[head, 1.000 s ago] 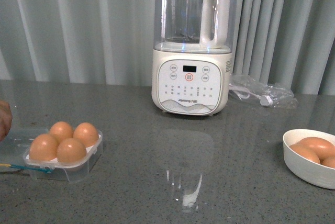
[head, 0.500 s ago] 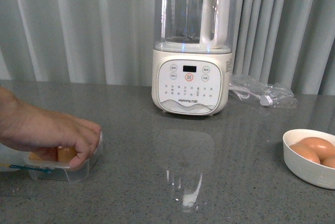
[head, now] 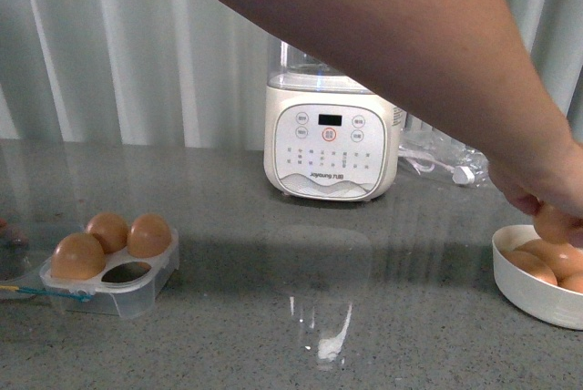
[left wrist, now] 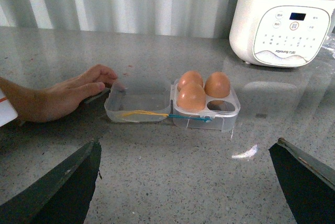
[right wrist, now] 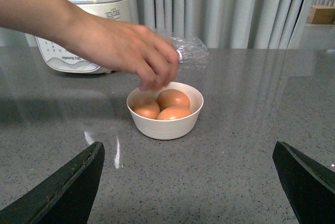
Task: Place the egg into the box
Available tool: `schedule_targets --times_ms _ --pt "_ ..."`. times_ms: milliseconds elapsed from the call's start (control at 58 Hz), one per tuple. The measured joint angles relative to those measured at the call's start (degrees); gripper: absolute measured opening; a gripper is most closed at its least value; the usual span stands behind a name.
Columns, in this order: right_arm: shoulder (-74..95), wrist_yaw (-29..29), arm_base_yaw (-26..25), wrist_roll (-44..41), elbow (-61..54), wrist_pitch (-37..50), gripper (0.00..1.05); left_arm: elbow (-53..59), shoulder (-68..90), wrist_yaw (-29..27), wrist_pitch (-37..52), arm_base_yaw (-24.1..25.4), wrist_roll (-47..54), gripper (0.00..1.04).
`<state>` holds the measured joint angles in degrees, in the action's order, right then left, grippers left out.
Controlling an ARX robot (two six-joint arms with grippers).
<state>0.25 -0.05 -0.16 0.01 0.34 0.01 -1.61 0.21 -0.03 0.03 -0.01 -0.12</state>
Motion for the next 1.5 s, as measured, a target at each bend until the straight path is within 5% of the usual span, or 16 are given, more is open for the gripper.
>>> schedule_targets --times_ms 1500 --pt "0.0 0.0 0.0 0.0 0.0 0.0 0.97 0.0 0.0 0.0 0.0 0.0 0.0 0.98"
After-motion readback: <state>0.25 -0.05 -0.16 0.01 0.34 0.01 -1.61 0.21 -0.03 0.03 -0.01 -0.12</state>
